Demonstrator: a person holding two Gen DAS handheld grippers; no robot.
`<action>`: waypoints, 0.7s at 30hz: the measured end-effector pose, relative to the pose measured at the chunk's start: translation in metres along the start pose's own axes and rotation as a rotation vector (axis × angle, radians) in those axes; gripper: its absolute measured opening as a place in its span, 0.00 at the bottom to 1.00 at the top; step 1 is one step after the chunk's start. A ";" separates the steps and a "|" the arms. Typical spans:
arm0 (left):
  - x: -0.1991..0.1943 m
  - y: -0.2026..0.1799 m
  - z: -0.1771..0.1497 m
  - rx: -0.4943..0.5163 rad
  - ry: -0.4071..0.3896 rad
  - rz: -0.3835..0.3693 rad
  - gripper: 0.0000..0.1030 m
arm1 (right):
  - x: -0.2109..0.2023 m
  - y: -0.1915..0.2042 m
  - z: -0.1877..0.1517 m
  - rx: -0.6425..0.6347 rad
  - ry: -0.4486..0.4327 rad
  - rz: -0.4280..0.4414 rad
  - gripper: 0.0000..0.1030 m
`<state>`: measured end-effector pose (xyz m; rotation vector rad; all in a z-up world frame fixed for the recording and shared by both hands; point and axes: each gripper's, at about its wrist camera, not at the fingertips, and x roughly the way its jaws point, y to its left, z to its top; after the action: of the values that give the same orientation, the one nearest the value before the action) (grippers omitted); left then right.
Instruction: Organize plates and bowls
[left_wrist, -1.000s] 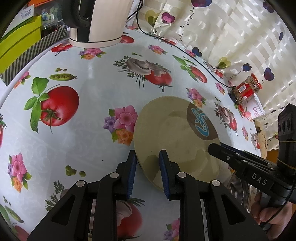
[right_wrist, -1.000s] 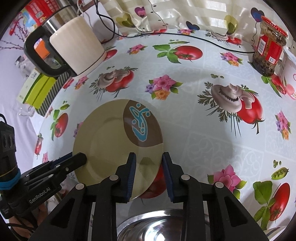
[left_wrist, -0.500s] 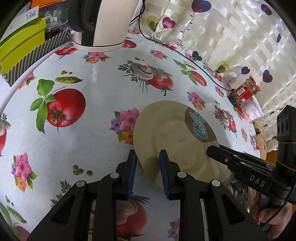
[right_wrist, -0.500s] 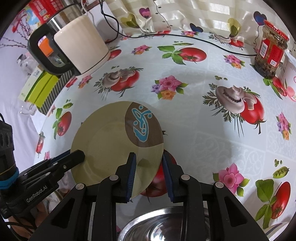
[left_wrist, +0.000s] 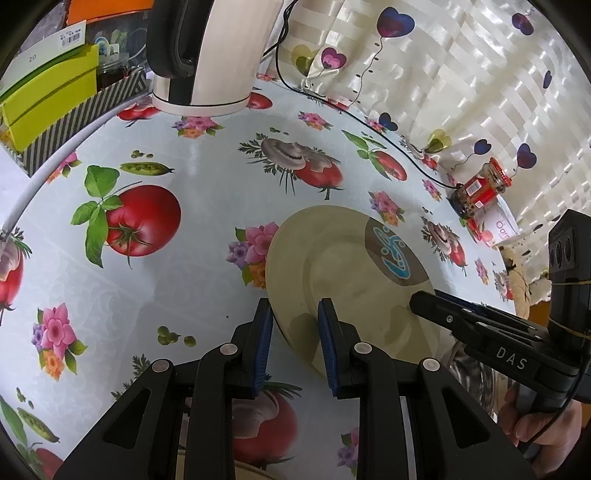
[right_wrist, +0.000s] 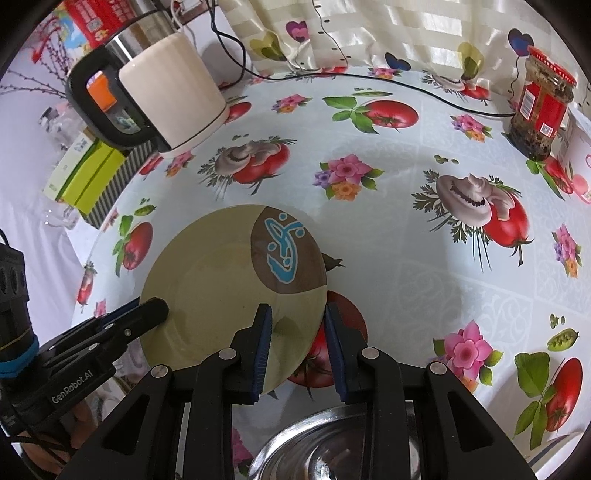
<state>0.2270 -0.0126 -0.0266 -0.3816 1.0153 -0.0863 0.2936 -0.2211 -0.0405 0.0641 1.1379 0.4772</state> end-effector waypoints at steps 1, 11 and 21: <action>-0.002 0.000 0.000 0.001 -0.003 0.001 0.24 | -0.001 0.001 0.000 -0.001 -0.002 0.000 0.27; -0.023 0.002 -0.006 0.005 -0.031 0.009 0.24 | -0.016 0.013 -0.005 -0.016 -0.028 0.009 0.27; -0.050 0.008 -0.021 -0.002 -0.054 0.020 0.24 | -0.034 0.034 -0.020 -0.039 -0.048 0.013 0.27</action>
<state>0.1819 0.0013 0.0010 -0.3739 0.9662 -0.0564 0.2532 -0.2073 -0.0105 0.0490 1.0816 0.5070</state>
